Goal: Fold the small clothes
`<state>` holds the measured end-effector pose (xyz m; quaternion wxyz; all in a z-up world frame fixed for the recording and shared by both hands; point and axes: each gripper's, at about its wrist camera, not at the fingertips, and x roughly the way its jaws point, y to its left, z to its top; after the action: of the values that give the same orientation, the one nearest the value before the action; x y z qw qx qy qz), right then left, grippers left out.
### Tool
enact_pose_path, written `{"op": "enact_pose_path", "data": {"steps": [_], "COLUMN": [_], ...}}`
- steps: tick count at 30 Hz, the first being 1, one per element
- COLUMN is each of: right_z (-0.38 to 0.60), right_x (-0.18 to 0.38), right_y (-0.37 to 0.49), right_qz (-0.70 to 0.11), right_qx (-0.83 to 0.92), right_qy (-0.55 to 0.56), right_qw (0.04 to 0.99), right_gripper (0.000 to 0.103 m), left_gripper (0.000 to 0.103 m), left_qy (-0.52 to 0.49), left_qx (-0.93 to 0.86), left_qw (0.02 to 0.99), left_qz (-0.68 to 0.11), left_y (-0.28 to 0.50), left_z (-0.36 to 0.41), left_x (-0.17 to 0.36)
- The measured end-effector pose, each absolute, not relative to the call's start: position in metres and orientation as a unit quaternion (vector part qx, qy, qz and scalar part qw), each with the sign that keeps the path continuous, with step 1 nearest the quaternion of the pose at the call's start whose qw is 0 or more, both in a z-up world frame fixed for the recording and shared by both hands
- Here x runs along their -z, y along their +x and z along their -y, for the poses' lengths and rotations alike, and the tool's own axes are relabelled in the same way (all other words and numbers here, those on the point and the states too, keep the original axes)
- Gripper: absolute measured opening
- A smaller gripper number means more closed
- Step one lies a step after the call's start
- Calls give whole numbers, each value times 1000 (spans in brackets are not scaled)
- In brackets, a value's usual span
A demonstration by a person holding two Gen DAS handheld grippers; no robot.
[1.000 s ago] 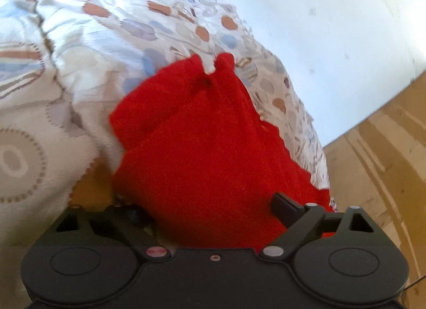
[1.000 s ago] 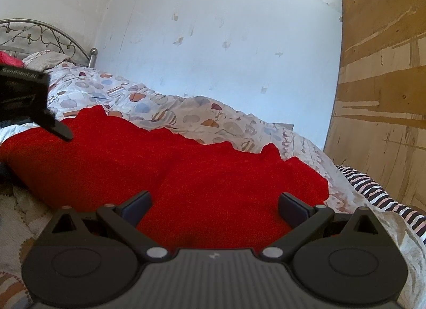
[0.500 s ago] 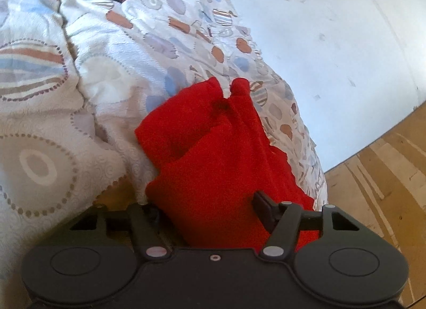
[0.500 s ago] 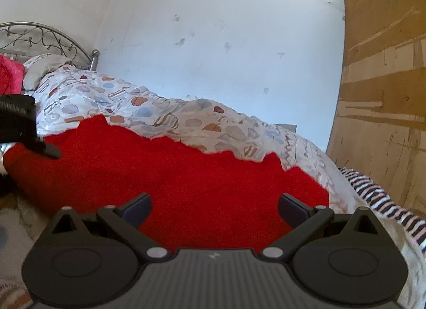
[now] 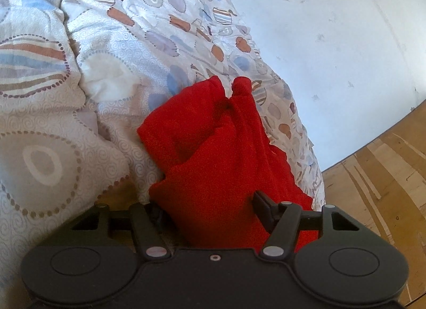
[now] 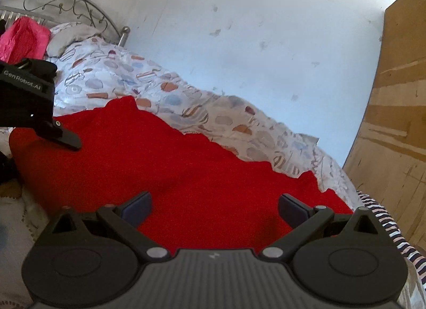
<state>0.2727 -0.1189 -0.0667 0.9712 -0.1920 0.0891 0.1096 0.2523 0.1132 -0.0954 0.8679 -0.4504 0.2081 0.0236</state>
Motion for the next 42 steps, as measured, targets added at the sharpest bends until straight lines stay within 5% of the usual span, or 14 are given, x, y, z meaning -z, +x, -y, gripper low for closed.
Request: {"op": "enact_pose_path", "data": {"steps": [26, 42], "right_z": [116, 195], "right_x": [76, 42], "right_y": [261, 256], "right_qz": [-66, -166], "right_qx": [-95, -153], "right_qy": [-201, -77], "right_qw": [973, 971], "right_gripper": [103, 103], "left_gripper": [69, 41], "left_qy": [-451, -430], "left_qx": [-23, -114], "left_qw": [867, 871], "left_qz": [-212, -208], "left_y": [254, 250], "left_z": [-113, -94], "left_x": [97, 73]}}
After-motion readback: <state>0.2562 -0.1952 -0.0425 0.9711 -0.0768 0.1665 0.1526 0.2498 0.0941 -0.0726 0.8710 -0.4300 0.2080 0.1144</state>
